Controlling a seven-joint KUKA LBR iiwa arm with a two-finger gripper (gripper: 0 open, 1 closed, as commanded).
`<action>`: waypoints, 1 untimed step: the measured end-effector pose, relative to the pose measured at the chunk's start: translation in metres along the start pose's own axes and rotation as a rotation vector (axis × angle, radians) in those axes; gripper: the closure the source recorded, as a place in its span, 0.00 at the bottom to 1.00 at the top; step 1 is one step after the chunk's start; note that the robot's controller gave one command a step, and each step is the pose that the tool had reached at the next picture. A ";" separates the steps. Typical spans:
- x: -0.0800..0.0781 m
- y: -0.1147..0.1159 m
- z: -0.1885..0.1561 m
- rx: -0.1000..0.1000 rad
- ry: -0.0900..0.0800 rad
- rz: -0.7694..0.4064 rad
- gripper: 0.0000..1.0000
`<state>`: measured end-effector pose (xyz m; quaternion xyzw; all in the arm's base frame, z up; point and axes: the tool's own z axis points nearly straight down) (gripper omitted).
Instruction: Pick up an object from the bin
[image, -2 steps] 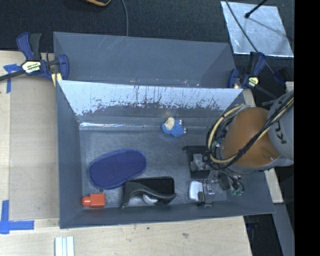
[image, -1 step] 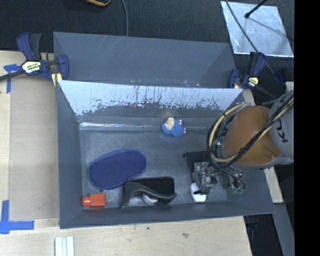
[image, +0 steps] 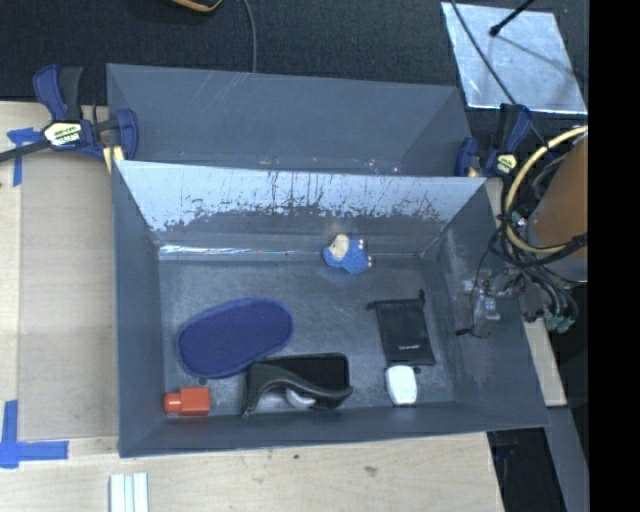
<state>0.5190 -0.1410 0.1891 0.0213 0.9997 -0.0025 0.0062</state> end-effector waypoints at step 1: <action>-0.047 -0.008 0.092 -0.005 0.010 -0.126 1.00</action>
Offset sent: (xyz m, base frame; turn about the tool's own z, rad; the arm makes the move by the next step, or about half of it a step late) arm 0.0472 -0.0108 -0.0872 -0.1256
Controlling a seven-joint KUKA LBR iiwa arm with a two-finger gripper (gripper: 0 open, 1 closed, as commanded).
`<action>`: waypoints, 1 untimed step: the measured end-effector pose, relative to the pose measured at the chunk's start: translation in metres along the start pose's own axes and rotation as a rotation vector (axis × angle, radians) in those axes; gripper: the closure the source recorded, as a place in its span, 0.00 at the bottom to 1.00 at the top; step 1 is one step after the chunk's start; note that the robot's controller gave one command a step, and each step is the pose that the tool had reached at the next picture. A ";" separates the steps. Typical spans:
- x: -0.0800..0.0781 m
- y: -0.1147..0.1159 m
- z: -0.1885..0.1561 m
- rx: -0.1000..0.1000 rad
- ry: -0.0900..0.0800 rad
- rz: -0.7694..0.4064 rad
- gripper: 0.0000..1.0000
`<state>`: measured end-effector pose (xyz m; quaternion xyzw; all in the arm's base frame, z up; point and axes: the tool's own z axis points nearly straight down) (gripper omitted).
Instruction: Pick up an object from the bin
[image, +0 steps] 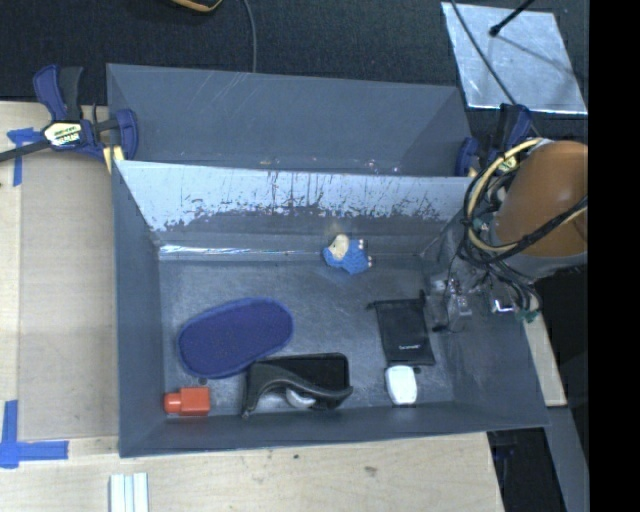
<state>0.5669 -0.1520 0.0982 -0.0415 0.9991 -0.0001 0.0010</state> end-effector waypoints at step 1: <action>0.009 0.055 0.027 -0.001 0.000 0.229 1.00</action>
Offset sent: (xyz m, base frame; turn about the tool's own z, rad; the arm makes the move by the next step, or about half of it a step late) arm -0.0144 0.0529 -0.0269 0.2298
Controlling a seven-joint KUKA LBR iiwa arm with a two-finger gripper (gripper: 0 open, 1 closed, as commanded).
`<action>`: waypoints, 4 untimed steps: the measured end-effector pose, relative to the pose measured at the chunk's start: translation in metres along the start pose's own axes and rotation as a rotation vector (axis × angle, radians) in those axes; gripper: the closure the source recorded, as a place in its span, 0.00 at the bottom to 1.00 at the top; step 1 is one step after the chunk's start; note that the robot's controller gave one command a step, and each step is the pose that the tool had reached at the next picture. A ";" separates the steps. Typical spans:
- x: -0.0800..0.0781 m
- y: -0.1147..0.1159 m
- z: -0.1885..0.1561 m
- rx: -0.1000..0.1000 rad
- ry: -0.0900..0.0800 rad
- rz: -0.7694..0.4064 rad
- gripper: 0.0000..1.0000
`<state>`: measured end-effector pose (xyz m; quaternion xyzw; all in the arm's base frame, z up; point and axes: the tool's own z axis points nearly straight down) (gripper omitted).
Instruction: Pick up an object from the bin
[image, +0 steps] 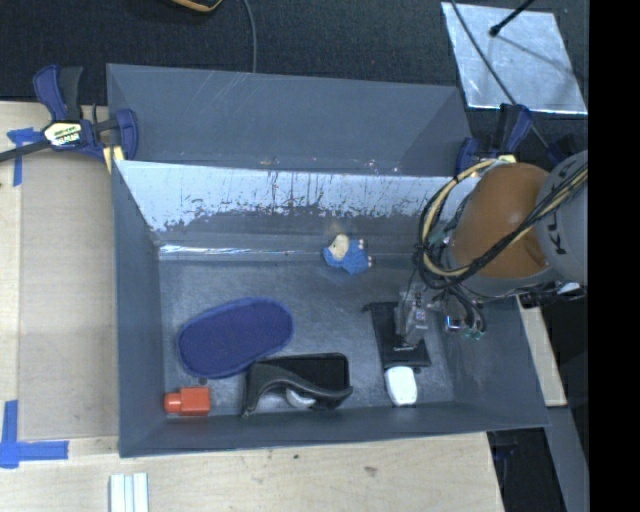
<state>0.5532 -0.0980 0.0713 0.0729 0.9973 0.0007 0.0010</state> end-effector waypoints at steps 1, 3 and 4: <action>-0.023 -0.035 -0.084 0.004 -0.012 0.062 1.00; -0.012 -0.040 -0.094 0.002 -0.003 -0.249 0.00; 0.017 0.034 -0.004 -0.004 0.007 -0.340 0.00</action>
Offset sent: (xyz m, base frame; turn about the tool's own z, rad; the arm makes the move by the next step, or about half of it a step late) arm 0.0143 -0.0345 0.0783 0.0608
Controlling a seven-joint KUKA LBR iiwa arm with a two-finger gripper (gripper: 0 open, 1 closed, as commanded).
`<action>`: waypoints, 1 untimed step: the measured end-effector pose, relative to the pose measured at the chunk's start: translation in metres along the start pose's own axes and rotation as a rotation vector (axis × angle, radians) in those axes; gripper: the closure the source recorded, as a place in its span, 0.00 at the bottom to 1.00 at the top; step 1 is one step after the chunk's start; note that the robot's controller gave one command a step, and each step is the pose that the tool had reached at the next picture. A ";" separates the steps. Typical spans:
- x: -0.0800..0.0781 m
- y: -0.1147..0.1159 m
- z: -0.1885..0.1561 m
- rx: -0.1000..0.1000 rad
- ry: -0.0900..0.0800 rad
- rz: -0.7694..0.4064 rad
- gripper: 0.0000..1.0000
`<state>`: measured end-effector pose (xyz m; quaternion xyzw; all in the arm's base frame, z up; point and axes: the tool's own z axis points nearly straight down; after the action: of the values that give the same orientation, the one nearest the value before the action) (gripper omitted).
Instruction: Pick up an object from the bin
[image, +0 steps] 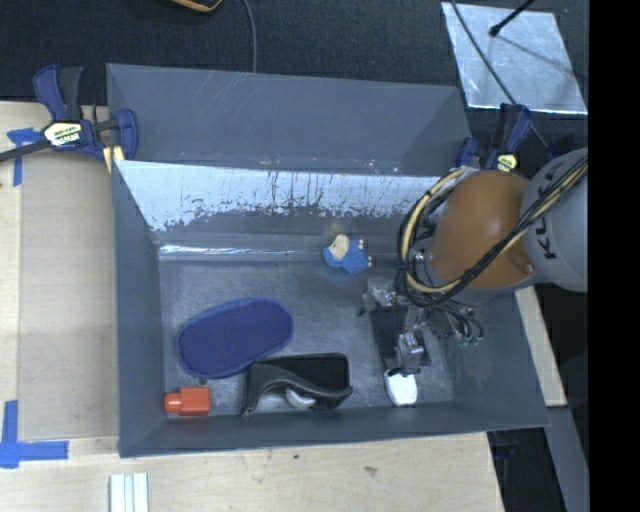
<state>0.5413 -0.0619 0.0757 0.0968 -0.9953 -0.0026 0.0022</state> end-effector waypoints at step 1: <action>-0.001 -0.005 -0.004 0.006 -0.007 0.005 1.00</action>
Offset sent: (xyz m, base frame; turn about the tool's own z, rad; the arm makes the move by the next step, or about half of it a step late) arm 0.0000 0.0000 0.0000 0.0000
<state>0.5436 -0.0666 0.0798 0.0942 -0.9955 0.0001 -0.0016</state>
